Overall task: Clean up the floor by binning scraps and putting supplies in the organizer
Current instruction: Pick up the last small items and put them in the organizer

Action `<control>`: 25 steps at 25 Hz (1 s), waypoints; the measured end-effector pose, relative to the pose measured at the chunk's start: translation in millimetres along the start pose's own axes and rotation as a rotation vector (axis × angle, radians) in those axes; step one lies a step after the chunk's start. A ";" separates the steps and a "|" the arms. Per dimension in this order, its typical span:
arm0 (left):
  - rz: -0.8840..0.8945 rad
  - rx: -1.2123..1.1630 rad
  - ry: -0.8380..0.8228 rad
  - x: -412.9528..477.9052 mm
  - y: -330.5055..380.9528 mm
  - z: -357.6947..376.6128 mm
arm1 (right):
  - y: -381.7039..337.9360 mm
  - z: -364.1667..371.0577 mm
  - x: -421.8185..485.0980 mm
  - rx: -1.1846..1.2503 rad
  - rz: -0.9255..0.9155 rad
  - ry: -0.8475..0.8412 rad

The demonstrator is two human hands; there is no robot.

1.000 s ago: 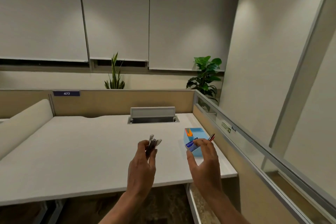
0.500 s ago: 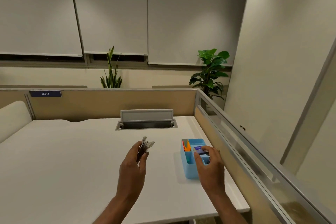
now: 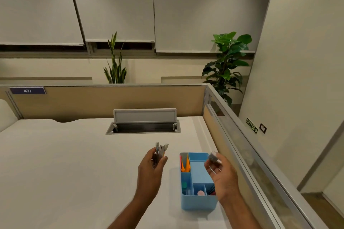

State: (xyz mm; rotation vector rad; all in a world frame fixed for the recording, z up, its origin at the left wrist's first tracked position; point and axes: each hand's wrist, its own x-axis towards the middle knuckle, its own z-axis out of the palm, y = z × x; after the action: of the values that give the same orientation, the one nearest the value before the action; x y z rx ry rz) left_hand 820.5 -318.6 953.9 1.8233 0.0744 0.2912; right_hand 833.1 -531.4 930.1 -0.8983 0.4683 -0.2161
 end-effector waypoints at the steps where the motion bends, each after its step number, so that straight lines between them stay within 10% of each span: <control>1: -0.015 -0.006 -0.018 4.5 -2.6 7.2 | -0.6 2.4 7.0 0.107 0.091 -0.010; 8: -0.044 0.043 -0.073 29.1 -26.8 34.2 | 4.9 14.1 55.8 -0.058 0.237 0.098; 25: -0.065 0.032 -0.052 61.0 -75.9 56.2 | 46.2 12.2 122.0 -1.296 -0.389 0.101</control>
State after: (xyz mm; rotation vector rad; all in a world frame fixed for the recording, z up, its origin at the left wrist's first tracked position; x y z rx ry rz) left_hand 900.4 -338.6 877.3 1.8551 0.1027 0.1979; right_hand 945.6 -540.0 863.3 -2.2636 0.5073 -0.3118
